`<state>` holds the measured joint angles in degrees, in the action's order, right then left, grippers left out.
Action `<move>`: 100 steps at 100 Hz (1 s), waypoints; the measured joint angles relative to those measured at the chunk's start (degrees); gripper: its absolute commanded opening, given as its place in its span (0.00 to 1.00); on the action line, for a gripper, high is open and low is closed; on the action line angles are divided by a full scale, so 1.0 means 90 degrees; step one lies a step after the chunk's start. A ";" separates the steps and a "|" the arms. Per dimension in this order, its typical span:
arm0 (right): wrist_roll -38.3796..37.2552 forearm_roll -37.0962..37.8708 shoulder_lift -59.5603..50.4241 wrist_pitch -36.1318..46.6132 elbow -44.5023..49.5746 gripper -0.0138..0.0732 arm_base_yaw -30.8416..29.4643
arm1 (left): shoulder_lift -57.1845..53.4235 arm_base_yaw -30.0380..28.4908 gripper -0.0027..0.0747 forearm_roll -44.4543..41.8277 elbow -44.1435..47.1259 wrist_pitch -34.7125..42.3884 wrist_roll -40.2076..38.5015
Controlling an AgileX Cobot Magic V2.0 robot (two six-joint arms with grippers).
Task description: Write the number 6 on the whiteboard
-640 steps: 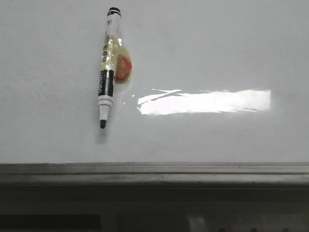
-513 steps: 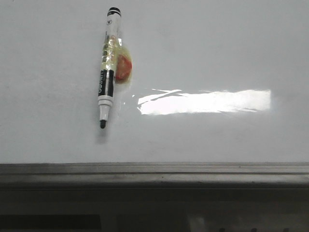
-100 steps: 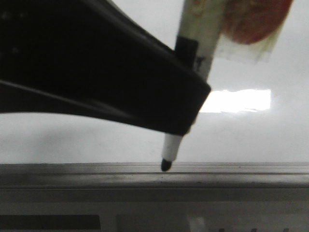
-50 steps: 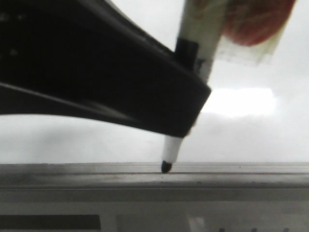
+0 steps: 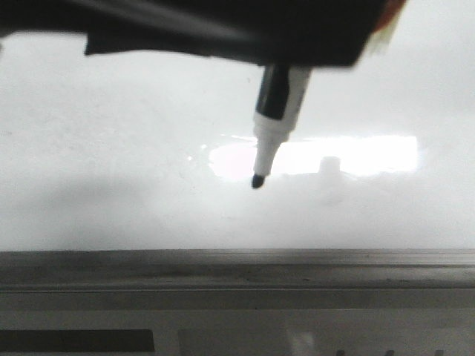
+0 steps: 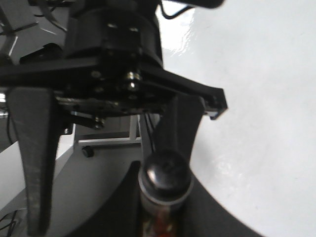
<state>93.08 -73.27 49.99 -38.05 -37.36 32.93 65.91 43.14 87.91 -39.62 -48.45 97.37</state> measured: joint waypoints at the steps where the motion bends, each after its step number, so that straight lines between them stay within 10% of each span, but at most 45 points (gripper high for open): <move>1: 0.0000 0.0000 -0.0014 0.0016 0.0000 0.09 0.0000 | -0.0065 0.0000 0.65 -0.0016 0.0000 0.0016 -0.0024; 53: 0.1208 -0.0142 -0.0433 0.3065 0.0128 0.09 0.0000 | -0.3940 0.0000 0.21 -0.0178 0.1305 0.4328 -0.1519; 70: 0.1288 -0.0382 -0.0433 0.2599 -0.0035 0.09 0.0000 | -0.4568 0.0000 0.01 0.0140 0.1845 0.4936 -0.1534; 100: 0.1336 -0.0601 -0.0254 0.1359 -0.0066 0.09 0.0024 | -0.4706 0.0000 0.01 0.0206 0.2278 0.4897 -0.1534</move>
<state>105.10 -78.69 47.70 -25.82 -37.96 33.14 23.55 43.14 89.76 -19.12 -4.37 83.56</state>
